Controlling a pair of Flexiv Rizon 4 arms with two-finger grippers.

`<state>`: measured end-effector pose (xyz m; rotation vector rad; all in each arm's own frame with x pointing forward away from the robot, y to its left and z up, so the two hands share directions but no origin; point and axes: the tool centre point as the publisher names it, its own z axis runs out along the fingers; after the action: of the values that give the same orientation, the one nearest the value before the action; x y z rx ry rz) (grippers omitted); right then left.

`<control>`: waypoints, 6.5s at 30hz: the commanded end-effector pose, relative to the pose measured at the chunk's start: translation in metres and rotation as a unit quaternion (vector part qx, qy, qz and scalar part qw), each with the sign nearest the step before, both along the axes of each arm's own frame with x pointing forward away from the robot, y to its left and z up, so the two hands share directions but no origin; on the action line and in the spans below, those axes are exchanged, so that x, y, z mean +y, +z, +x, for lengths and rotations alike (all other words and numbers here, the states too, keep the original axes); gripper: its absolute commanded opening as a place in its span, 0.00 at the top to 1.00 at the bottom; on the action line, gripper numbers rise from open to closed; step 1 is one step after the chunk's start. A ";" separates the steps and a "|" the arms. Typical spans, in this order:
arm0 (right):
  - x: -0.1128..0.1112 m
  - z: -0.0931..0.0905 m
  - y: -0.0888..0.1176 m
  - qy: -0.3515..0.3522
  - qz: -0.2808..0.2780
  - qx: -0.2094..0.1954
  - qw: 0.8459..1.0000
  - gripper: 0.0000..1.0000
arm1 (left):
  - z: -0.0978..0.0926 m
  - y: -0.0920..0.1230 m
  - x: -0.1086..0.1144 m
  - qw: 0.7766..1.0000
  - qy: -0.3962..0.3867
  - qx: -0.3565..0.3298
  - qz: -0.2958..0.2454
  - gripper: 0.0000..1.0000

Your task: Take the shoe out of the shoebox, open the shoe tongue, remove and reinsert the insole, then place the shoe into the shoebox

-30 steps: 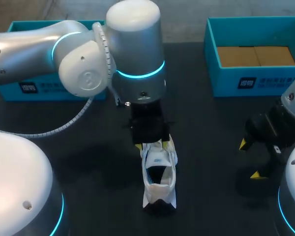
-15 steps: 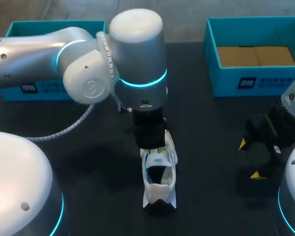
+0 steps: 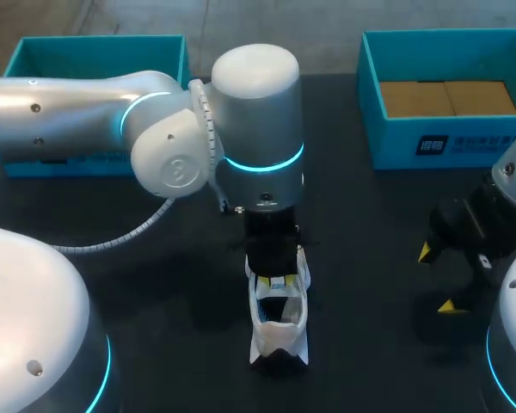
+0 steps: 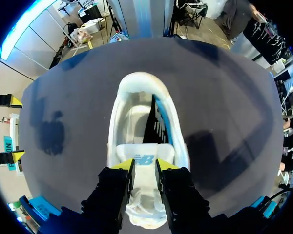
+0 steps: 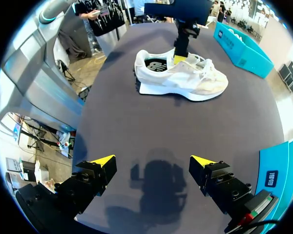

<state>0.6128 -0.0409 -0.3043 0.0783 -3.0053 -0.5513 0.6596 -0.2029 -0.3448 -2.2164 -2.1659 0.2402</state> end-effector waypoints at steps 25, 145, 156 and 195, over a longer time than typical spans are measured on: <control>0.001 -0.001 -0.001 -0.001 -0.001 -0.001 1.000 0.00 | -0.017 0.055 0.018 0.999 0.041 0.025 0.012 0.39; 0.001 -0.001 -0.001 -0.001 -0.001 -0.001 1.000 0.00 | -0.123 -0.028 0.013 0.744 0.656 0.055 0.117 1.00; 0.001 -0.001 -0.001 -0.001 -0.001 -0.001 1.000 0.00 | -0.116 0.014 0.045 0.751 0.652 0.040 0.094 1.00; 0.001 -0.001 -0.001 -0.001 -0.001 -0.001 1.000 0.00 | 0.009 0.168 0.207 0.723 0.678 0.076 0.109 1.00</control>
<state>0.6128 -0.0408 -0.3043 0.0785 -3.0053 -0.5514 0.6567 -0.0424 -0.2039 -0.1121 -2.9626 0.0561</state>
